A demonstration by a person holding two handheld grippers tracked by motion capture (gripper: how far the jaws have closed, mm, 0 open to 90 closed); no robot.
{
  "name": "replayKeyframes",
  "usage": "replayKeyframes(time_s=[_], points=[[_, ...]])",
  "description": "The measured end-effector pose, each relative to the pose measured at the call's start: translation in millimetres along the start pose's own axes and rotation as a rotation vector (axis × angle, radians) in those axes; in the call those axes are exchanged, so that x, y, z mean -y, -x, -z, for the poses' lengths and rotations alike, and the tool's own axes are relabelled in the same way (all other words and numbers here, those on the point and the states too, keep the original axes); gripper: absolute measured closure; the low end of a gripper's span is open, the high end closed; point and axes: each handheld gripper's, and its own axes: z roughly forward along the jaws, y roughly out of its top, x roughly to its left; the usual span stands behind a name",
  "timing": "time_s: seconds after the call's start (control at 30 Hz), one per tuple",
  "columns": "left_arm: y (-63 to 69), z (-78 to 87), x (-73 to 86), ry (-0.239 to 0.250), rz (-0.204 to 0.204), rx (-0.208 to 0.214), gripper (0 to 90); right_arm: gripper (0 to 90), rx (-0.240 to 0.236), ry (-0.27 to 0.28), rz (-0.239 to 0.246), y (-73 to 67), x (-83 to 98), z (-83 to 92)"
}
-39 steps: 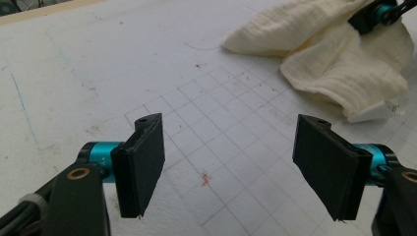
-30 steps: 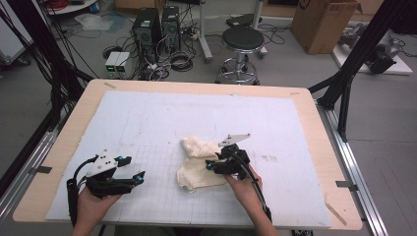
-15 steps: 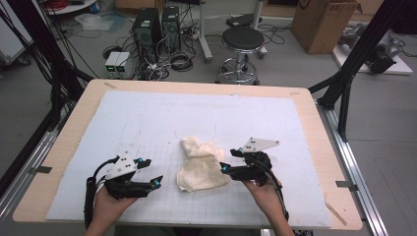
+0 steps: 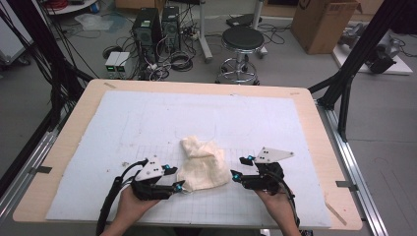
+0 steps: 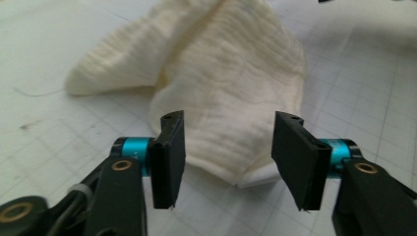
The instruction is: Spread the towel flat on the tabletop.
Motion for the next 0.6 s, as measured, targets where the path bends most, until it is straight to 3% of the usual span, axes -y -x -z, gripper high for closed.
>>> replayKeyframes(time_s=[0.13, 0.33, 0.43, 0.6], points=[[3.8, -14.0, -0.6, -0.052, -0.029, 0.017, 56.7, 42.7, 0.001, -0.004, -0.003, 0.8, 1.4, 0.3], [3.9, -25.8, -0.4, -0.105, -0.040, 0.022, 74.9, 42.7, 0.000, 0.003, -0.001, 2.8, 2.0, 0.8], [2.7, -24.4, -1.7, -0.109, -0.050, 0.017, 84.9, 42.7, 0.000, 0.004, -0.002, 4.2, 2.9, 0.5], [-0.8, -13.6, -3.6, -0.109, -0.066, 0.001, 86.9, 42.8, -0.003, -0.003, -0.003, 3.7, 3.3, -0.8]])
